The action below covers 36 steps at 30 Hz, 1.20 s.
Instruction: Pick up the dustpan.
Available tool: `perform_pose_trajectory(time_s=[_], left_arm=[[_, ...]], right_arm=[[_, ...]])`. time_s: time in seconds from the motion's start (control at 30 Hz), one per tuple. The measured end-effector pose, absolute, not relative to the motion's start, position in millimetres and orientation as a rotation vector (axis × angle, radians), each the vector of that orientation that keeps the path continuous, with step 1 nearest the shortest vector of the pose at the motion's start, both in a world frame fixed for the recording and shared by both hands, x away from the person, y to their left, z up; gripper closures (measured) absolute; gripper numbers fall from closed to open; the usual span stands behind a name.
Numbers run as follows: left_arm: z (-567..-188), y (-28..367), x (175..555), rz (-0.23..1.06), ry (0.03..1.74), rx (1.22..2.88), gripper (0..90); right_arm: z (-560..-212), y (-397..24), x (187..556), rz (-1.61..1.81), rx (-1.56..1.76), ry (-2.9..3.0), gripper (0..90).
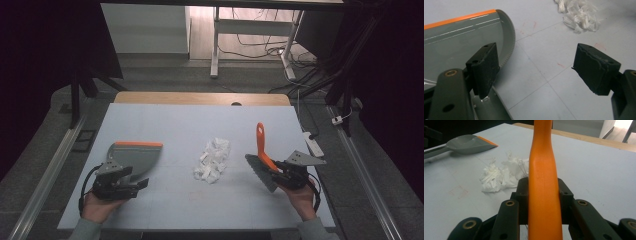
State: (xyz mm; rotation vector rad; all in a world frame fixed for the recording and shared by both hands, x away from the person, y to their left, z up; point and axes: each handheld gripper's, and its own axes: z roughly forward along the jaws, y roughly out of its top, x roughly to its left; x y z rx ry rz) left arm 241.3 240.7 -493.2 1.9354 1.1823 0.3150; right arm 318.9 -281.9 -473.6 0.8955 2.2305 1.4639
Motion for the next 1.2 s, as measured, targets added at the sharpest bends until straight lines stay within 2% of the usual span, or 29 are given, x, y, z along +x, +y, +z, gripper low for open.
perform_pose_trajectory(time_s=[1.2], left_arm=[[-482,225,244,0.347,1.148,1.944,20.8]], right_arm=[[-469,-278,315,1.459,0.894,2.213,70.0]])
